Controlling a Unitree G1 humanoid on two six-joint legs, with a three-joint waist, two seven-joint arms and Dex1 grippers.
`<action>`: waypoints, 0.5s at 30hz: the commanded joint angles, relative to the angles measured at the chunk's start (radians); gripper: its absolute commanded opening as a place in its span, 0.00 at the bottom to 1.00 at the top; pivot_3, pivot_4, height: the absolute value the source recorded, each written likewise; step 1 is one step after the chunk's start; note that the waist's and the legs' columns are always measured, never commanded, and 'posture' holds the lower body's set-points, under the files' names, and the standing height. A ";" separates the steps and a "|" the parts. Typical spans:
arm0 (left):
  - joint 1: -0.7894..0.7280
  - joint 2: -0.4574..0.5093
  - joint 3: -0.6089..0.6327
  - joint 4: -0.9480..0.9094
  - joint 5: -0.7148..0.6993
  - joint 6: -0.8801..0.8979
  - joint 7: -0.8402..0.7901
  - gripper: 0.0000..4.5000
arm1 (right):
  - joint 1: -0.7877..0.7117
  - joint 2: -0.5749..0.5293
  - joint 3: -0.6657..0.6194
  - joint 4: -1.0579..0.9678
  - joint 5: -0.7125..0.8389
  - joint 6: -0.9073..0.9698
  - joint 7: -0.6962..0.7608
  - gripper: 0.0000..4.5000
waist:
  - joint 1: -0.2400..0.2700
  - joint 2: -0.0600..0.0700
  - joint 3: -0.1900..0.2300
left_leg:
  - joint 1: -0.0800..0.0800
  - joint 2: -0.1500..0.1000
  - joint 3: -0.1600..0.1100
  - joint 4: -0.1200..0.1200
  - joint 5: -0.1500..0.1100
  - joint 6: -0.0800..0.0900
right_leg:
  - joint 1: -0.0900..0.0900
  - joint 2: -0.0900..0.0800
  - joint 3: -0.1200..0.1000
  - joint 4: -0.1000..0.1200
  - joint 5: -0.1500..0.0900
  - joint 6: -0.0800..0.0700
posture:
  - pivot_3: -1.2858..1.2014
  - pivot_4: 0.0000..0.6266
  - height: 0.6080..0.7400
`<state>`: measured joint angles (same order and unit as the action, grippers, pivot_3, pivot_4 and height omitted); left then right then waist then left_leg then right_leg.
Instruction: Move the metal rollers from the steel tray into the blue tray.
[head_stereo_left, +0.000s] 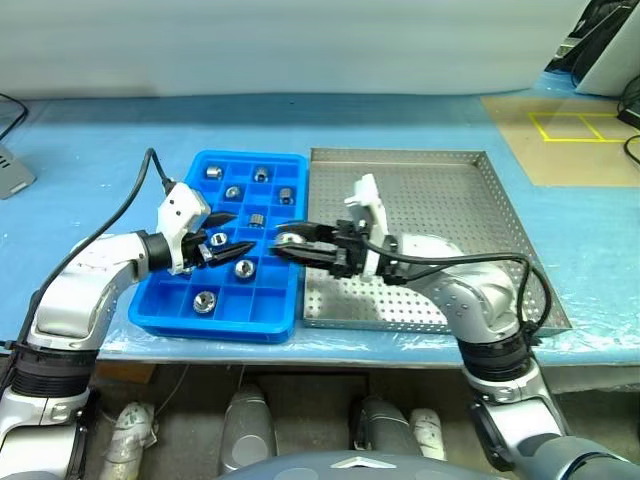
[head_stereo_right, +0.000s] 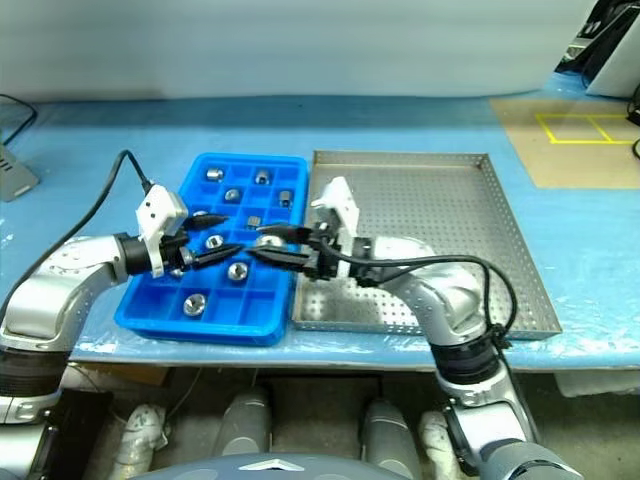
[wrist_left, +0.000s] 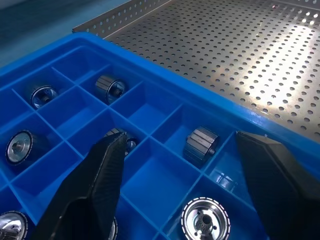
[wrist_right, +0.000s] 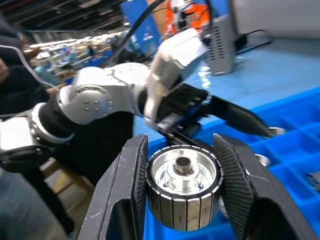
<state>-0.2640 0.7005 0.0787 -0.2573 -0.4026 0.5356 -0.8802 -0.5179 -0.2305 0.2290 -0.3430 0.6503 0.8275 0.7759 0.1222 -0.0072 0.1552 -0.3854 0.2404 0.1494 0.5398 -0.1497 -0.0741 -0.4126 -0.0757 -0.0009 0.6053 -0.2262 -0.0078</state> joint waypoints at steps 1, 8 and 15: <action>0.049 -0.008 0.036 -0.111 -0.035 0.027 0.041 0.81 | -0.001 0.039 0.030 0.013 0.036 0.038 -0.013 0.36 | 0.005 0.000 0.000 | 0.000 0.000 0.000 0.000 0.000 0.000 | -0.001 0.000 0.000 0.000 0.000 0.000 | 0.61 0.24 1.00; 0.159 -0.015 0.076 -0.229 -0.068 0.076 0.115 0.81 | 0.065 0.068 0.095 0.024 0.012 0.074 -0.049 0.36 | 0.030 0.000 0.000 | -0.001 0.000 -0.001 -0.001 0.002 -0.004 | -0.004 0.000 0.000 0.001 0.000 0.000 | 0.65 0.24 1.00; 0.187 -0.029 0.071 -0.276 -0.084 0.095 0.161 0.81 | 0.061 0.050 0.134 0.037 -0.036 0.046 -0.050 0.36 | 0.042 0.000 0.000 | -0.001 0.000 -0.001 -0.003 0.004 -0.007 | -0.004 0.000 0.002 0.001 0.000 0.001 | 0.66 0.24 1.00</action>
<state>-0.0750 0.6697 0.1268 -0.4881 -0.4706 0.6322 -0.7300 -0.4452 -0.1880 0.3631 -0.2854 0.6147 0.9018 0.7195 0.1646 -0.0074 0.1553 -0.3866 0.2404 0.1479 0.5365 -0.1456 -0.0808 -0.4168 -0.0756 0.0010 0.6066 -0.2264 -0.0072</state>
